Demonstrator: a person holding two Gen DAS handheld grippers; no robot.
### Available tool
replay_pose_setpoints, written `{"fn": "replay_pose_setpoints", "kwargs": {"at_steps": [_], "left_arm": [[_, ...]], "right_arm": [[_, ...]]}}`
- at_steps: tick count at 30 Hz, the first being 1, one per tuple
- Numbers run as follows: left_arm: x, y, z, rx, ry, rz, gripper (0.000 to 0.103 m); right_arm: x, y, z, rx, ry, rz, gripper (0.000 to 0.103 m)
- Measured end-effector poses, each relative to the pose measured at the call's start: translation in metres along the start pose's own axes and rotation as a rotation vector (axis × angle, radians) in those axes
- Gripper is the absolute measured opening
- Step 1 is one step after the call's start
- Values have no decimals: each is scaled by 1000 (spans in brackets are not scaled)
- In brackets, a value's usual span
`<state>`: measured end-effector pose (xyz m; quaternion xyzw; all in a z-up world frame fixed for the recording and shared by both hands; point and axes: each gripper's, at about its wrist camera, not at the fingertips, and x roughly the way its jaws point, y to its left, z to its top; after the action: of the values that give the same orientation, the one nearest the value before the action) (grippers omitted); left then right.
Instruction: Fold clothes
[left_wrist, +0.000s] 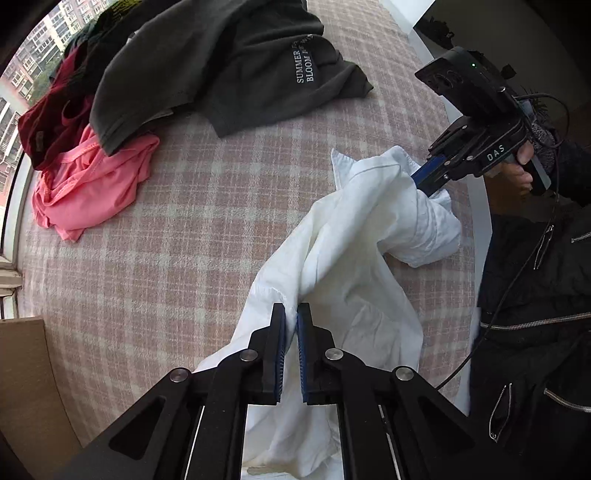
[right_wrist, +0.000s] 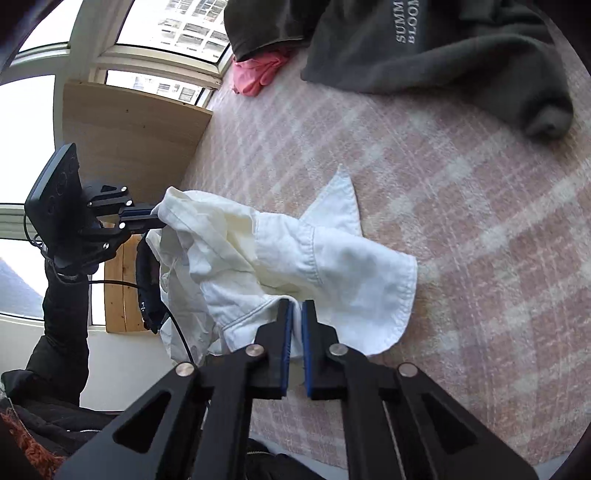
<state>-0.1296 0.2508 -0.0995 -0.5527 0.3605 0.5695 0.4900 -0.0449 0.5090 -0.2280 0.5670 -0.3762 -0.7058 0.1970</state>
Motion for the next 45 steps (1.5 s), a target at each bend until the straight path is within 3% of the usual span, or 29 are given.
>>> {"fn": "replay_pose_setpoints", "kwargs": {"at_steps": [5, 8, 14, 16, 17, 18, 19, 20, 23, 27, 34, 36, 38, 39, 42, 45], "left_arm": [[-43, 9, -6, -80, -104, 43, 3], [-50, 8, -23, -129, -136, 50, 3], [-18, -14, -37, -154, -127, -9, 3], [-10, -20, -36, -162, -123, -20, 3], [-6, -20, -34, -168, -121, -17, 3], [-5, -19, -32, -172, -122, -15, 3], [-6, -18, -28, -172, -127, -14, 3], [-8, -17, -25, -172, -133, -13, 3], [-12, -19, -10, -128, -149, 15, 8], [-2, -26, 10, -53, -117, 6, 35], [29, -41, 18, 89, -22, 76, 44], [39, -39, 15, 97, 0, 91, 40], [44, -33, 12, 63, 9, 95, 8], [45, -29, 11, 38, 10, 95, 4], [34, -22, 4, -18, -16, 95, 4], [-12, -21, -9, -48, -115, 145, 4]], "right_arm": [[-35, 33, 1, -104, -107, -40, 9], [-44, 31, 0, -84, -113, -115, 60], [-23, 2, -8, -62, -85, -203, 60], [-12, -6, -9, -52, -73, -191, 58], [-8, -10, -10, -40, -72, -169, 44], [-6, -12, -9, -31, -62, -161, 18], [-4, -15, -9, -23, -53, -153, 9], [-4, -14, -10, -39, -55, -167, 7], [-5, -11, -11, -65, -47, -181, 7], [-4, -12, -12, -73, -26, -176, 7], [1, -15, -12, -67, -7, -171, 7], [3, -12, -10, -81, -15, -181, 7], [-2, -4, -6, -101, -42, -190, 7], [-8, 3, -2, -115, -65, -194, 5], [-24, 23, 8, -154, -134, -207, 4], [-60, 70, 28, -258, -243, -214, 2]]}}
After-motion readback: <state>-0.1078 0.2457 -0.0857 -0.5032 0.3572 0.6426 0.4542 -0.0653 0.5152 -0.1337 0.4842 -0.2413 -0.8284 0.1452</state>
